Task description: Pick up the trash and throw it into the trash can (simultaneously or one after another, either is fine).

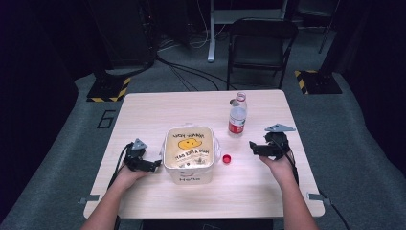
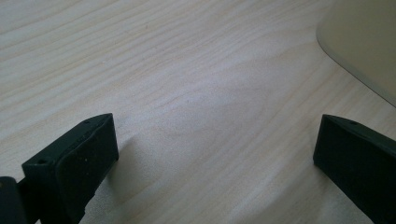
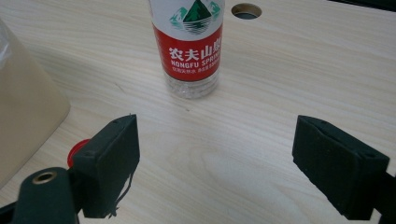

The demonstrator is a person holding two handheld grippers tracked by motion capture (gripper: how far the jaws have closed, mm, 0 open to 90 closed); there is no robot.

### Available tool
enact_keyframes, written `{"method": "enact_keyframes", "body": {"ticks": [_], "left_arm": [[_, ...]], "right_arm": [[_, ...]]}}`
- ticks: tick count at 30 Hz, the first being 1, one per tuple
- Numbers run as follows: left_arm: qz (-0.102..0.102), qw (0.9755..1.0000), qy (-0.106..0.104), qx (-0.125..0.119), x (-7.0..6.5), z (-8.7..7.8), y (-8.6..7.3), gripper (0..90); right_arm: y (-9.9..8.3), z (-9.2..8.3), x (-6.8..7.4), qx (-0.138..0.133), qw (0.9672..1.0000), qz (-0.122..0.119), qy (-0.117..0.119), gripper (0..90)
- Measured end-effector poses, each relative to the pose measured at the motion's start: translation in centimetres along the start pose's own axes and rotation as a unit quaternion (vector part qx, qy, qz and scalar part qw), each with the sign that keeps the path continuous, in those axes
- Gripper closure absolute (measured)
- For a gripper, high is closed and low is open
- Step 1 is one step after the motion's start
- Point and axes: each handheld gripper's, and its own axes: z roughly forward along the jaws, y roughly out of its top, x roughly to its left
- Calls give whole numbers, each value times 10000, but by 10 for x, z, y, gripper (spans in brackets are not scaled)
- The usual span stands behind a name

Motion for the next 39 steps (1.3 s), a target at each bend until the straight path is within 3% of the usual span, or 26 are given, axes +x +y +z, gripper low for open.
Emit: {"method": "enact_keyframes", "body": {"ticks": [4, 8, 20, 39], "left_arm": [[-18, 10000, 2, -11, -1, 0, 0, 0], [24, 10000, 1, 11, -1, 0, 1, 0], [86, 10000, -30, 35, -1, 0, 1, 0], [63, 10000, -37, 23, -2, 1, 1, 0]], "right_arm": [[9, 3, 3, -19, 9998, -24, 184, 134], [15, 6, 5, -13, 9997, -74, 219, 112], [34, 17, 12, -118, 9996, -171, 177, 55], [64, 35, 13, -235, 9997, 19, 61, 0]]}}
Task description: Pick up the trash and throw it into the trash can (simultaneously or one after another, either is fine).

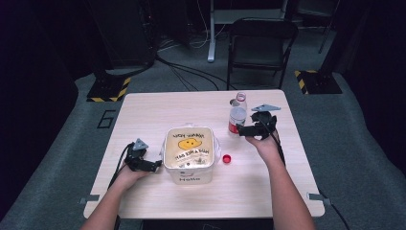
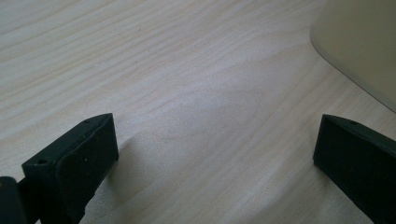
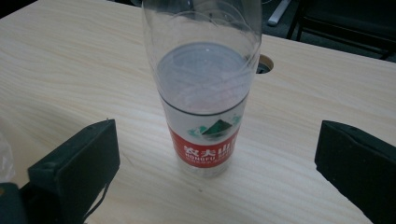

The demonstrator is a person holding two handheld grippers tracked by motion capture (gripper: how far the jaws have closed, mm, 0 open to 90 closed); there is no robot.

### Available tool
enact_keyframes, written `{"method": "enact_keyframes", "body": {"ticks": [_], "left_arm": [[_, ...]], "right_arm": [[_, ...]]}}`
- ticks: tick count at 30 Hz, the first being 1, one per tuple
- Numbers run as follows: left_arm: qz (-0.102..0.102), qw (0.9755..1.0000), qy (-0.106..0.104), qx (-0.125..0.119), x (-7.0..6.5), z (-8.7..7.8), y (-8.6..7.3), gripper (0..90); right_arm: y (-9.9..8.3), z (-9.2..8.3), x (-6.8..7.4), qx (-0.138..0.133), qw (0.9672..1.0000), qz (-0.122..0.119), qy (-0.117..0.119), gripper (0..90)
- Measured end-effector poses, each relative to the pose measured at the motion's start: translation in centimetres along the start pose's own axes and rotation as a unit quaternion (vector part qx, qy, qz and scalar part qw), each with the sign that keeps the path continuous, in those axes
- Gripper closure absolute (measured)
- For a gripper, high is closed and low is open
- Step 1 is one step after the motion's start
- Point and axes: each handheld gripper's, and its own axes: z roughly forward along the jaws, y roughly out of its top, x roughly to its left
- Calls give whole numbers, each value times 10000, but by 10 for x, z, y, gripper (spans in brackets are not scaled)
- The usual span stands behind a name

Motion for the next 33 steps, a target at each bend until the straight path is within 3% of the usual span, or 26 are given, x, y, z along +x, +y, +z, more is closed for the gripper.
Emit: {"method": "enact_keyframes", "body": {"ticks": [10, 14, 19, 33], "left_arm": [[22, 10000, -9, -8, -1, 1, 0, 0], [25, 10000, -17, 1, -1, 1, 0, 0], [1, 10000, -30, -12, -2, 1, 0, 0], [59, 10000, -21, -10, -1, 1, 1, 0]], "right_arm": [[14, 3, 5, -145, 9998, -42, 126, 0], [16, 6, 5, -177, 9998, 30, 101, 0], [22, 10, 7, -243, 9997, -62, 49, 0], [27, 31, 7, -125, 9998, -87, -116, 19]]}}
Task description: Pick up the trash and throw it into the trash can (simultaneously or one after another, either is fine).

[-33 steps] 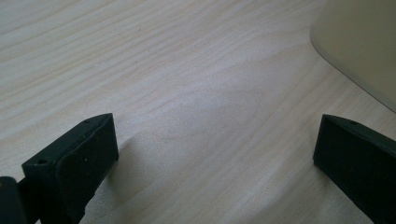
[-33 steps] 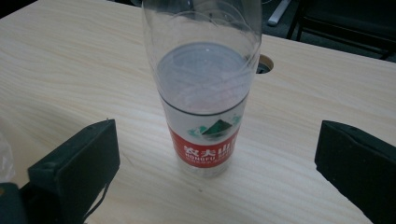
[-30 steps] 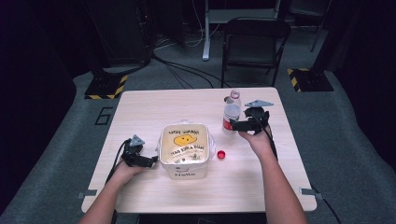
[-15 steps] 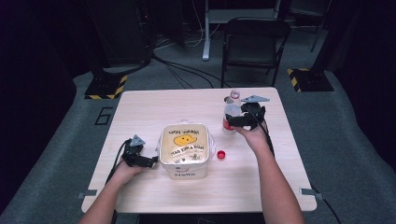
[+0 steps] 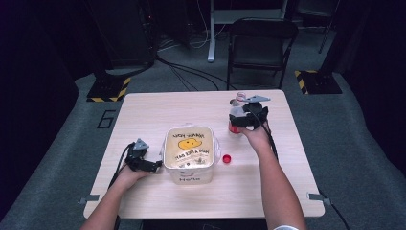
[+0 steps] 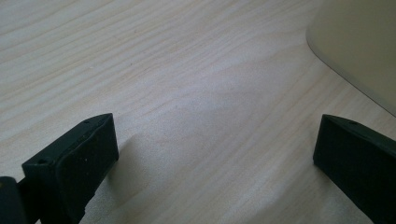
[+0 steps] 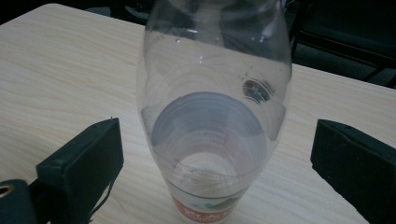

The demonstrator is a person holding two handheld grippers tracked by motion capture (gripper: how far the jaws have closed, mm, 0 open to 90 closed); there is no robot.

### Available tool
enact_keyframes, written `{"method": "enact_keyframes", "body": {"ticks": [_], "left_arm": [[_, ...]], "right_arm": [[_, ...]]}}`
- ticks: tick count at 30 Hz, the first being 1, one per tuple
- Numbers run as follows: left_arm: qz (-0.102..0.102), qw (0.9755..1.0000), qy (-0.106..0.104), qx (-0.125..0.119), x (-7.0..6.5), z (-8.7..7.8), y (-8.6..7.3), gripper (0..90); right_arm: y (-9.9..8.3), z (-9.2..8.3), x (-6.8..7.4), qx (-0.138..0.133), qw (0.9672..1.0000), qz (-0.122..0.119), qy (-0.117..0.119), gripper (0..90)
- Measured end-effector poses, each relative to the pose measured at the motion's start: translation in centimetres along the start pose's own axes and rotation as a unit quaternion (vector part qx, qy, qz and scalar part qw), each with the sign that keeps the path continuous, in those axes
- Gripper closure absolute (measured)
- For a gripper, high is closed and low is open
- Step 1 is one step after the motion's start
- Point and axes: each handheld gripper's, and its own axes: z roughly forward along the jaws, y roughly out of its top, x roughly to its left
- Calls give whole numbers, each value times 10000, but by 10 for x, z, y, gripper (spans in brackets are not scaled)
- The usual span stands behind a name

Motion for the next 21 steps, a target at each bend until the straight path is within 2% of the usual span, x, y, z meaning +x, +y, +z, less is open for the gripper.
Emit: {"method": "enact_keyframes", "body": {"ticks": [5, 11, 15, 16, 21], "left_arm": [[0, 10000, -3, -1, 0, 0, 0, 0], [0, 10000, -2, -1, 0, 0, 0, 0], [0, 10000, -2, 0, 0, 0, 0, 0], [3, 10000, -7, -1, 0, 0, 0, 0], [7, 10000, -12, -3, 0, 0, 0, 0]], "right_arm": [[0, 3, 1, -43, 10000, 39, 6, 39], [3, 6, 5, -155, 9998, -13, -96, 61], [5, 8, 5, -158, 9999, -29, -54, 154], [6, 9, 5, -49, 10000, 12, -1, 237], [6, 9, 5, 4, 10000, -10, 50, 263]]}}
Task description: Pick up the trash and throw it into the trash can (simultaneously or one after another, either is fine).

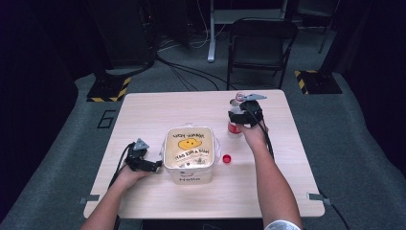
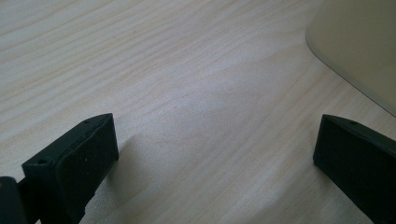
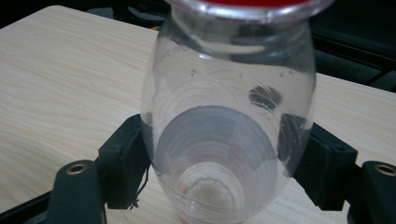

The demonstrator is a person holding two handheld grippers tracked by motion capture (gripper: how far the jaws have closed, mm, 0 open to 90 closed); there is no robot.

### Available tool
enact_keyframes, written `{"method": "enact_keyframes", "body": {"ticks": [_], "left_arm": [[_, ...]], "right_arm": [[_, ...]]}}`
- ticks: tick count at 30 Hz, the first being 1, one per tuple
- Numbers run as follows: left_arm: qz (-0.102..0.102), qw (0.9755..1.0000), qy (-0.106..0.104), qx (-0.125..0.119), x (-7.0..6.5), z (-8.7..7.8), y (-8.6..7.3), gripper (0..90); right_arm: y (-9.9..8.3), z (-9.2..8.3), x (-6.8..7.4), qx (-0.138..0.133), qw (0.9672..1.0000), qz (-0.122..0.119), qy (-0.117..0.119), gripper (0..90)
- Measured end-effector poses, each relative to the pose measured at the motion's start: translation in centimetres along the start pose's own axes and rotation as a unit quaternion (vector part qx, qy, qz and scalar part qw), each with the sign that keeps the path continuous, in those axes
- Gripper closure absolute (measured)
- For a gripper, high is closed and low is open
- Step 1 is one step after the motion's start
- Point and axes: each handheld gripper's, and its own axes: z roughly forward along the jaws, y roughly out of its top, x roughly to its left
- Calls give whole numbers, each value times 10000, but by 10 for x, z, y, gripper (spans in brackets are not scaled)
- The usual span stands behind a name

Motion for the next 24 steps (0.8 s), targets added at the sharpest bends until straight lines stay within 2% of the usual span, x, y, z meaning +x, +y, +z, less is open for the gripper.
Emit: {"method": "enact_keyframes", "body": {"ticks": [10, 14, 17, 24], "left_arm": [[-1, 10000, -1, 0, 0, 0, 0, 0], [2, 10000, -4, -4, 0, 0, 0, 0], [4, 10000, -5, -3, 0, 0, 0, 0], [5, 10000, -4, -2, 0, 0, 0, 0]], "right_arm": [[4, -10, 5, -77, 9998, -171, 57, 266], [8, -20, 6, -141, 9997, -154, 116, 266], [13, -30, 8, -194, 9993, -253, 191, 266], [22, -48, 12, -293, 9986, -297, 315, 267]]}}
